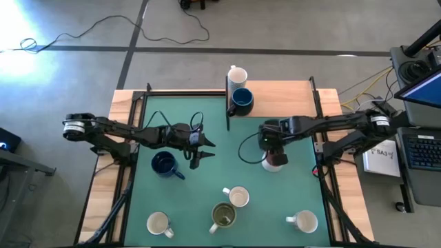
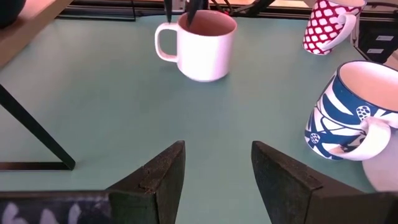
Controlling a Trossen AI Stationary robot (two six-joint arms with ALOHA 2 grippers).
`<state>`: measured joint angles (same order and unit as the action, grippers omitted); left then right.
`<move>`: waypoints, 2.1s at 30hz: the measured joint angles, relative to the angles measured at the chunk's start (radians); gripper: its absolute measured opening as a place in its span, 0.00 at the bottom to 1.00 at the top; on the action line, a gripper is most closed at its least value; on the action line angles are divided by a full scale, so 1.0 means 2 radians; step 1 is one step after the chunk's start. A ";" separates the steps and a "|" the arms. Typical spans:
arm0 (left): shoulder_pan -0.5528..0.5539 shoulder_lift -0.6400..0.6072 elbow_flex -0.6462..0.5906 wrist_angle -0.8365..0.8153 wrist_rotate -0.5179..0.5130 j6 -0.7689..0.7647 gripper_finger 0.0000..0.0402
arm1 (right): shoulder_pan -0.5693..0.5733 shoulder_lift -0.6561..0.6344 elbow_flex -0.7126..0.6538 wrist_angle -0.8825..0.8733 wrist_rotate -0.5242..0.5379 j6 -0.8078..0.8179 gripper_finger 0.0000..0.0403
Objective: Place coffee mugs
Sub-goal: Put the top white mug on the shelf
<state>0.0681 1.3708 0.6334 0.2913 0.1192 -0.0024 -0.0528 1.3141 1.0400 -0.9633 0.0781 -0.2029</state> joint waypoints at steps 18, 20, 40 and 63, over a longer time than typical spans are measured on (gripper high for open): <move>0.000 0.000 0.000 0.001 0.001 -0.004 0.42 | 0.006 -0.035 -0.033 -0.084 -0.065 0.485 0.36; 0.000 0.000 0.000 0.001 0.002 -0.007 0.42 | 0.006 -0.035 -0.035 -0.085 -0.065 0.485 0.37; 0.000 0.000 0.000 0.001 0.002 -0.008 0.42 | 0.006 -0.034 -0.081 -0.070 -0.064 0.492 0.23; -0.001 0.000 0.000 0.002 0.003 -0.008 0.42 | -0.027 -0.051 0.024 -0.180 -0.082 0.455 0.03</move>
<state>0.0662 1.3712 0.6334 0.2958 0.1251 -0.0177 -0.1070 1.2118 1.0877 -1.3243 -0.0855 0.7063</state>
